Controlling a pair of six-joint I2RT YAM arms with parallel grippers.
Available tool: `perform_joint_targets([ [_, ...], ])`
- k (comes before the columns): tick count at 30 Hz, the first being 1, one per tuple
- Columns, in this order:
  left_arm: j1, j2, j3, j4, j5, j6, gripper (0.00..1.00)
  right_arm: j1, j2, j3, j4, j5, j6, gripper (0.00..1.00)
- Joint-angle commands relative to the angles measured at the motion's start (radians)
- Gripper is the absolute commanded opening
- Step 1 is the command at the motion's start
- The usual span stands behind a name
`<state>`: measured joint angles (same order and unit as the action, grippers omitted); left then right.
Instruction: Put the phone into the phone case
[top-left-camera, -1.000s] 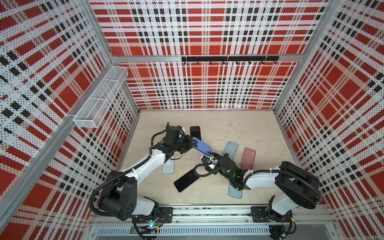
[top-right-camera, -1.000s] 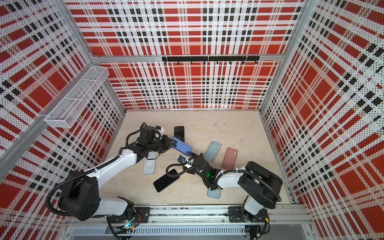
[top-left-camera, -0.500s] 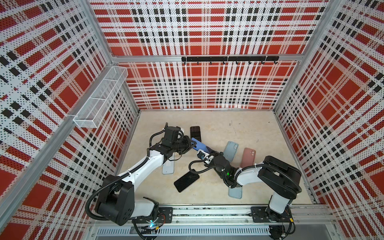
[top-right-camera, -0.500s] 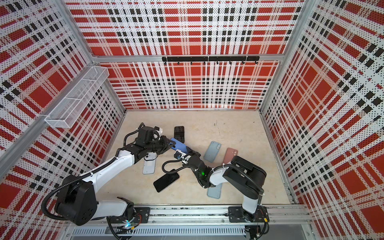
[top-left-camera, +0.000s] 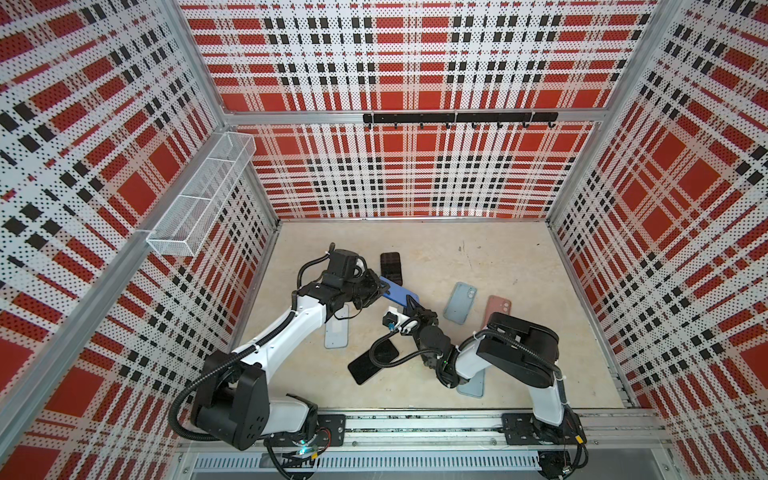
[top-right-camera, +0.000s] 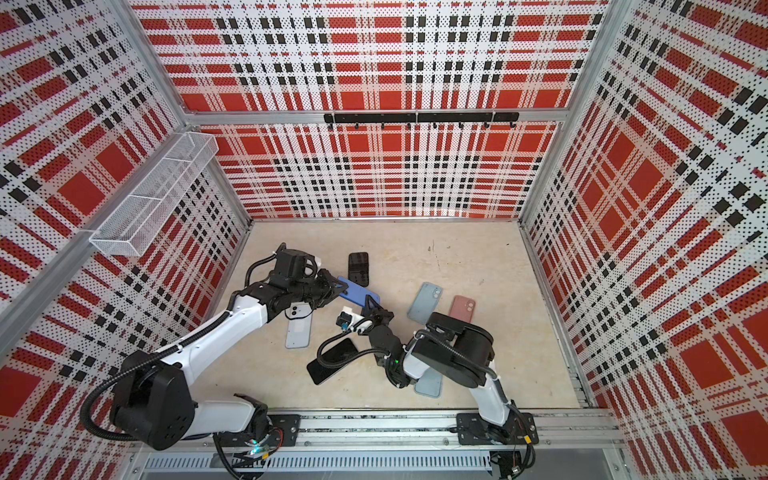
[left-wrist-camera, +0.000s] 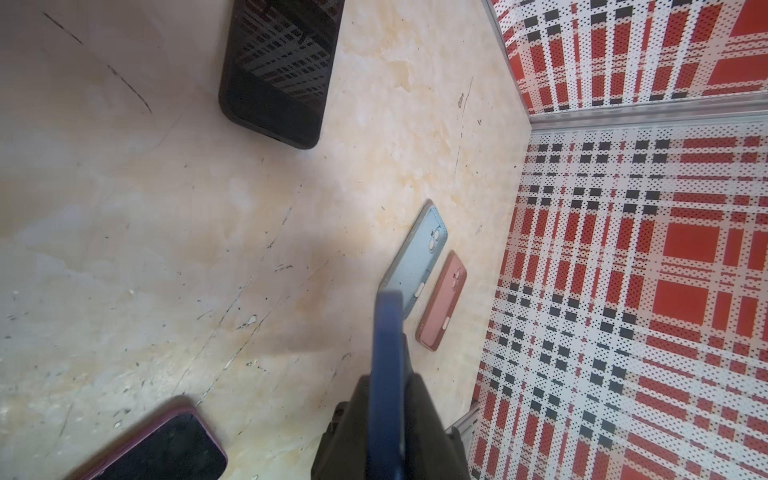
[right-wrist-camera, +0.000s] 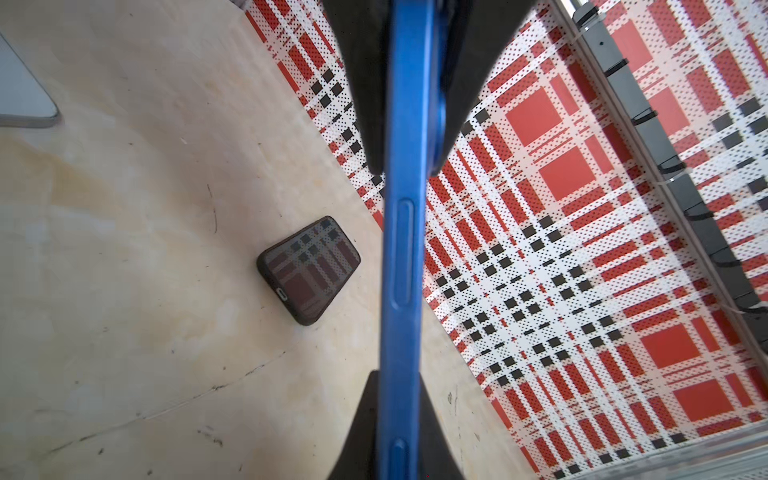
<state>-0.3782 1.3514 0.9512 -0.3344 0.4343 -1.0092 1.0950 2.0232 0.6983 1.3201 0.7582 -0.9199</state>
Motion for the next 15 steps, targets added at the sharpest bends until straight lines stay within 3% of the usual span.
perform_joint_targets([
  [1,-0.017,-0.02,0.058,0.039,0.031,0.015,0.24,0.027,0.019,0.031,0.086,-0.013,-0.114,0.0],
  [8,-0.019,-0.052,0.074,0.034,-0.017,0.047,0.53,0.032,-0.072,0.016,-0.079,-0.022,-0.065,0.0],
  [11,-0.019,-0.085,0.098,0.025,-0.062,0.099,0.65,0.032,-0.177,-0.004,-0.29,-0.043,0.034,0.0],
  [15,-0.021,-0.155,0.146,0.026,-0.154,0.217,0.8,0.021,-0.369,-0.001,-0.747,-0.158,0.281,0.0],
])
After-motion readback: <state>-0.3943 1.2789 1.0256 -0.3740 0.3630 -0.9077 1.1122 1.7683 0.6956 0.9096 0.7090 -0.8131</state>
